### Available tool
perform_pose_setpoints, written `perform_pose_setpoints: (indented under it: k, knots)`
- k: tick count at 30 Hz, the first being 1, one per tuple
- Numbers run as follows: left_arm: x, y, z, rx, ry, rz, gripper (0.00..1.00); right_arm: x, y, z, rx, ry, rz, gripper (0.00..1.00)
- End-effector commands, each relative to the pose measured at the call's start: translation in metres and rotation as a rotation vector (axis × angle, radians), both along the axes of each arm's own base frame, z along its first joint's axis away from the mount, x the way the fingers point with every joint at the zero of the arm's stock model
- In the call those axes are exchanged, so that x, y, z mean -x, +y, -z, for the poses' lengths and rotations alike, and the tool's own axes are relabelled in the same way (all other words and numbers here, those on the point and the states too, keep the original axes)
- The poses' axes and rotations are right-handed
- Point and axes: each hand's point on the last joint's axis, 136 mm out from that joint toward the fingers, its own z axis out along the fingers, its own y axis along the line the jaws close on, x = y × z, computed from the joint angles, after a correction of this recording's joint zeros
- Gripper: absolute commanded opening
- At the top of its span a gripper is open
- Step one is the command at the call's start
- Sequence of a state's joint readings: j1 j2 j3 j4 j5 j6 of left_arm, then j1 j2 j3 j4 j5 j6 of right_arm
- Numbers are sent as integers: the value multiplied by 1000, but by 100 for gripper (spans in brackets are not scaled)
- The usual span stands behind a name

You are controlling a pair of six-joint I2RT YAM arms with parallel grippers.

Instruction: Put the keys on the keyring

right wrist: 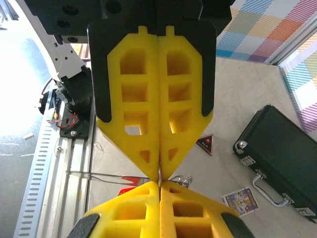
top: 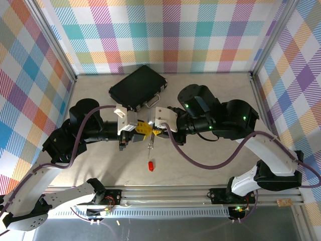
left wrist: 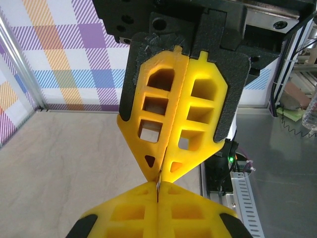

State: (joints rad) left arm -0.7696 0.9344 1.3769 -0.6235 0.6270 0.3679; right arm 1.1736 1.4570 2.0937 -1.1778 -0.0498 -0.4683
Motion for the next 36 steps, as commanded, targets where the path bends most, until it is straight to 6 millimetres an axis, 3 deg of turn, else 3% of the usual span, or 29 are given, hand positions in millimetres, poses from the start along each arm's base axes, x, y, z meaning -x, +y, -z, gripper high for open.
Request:
perform_pose_setpoints:
  k: [1,3,7,11,20,25,30,36]
  knots:
    - [-1,-1,-6,30,-24,-1,0,11,4,-16,-74,9,-46,0]
    - [-1,0,-8,43,-29,-6,0,9,4,-19,-88,4,-34,0]
    - [1,2,-15,94,-40,-15,0,8,-1,-30,-155,3,3,35]
    - [1,1,-19,125,-34,-16,0,5,-16,-38,-232,-2,69,54]
    - [-3,-1,-18,157,-10,-26,0,-5,-51,-26,-304,34,223,67]
    - [-4,-1,-19,192,5,-37,0,-16,-62,-14,-313,82,302,81]
    - [-13,0,-11,195,38,-87,0,-32,-68,8,-314,152,382,90]
    - [-24,1,13,184,91,-153,0,-61,-74,46,-324,297,553,97]
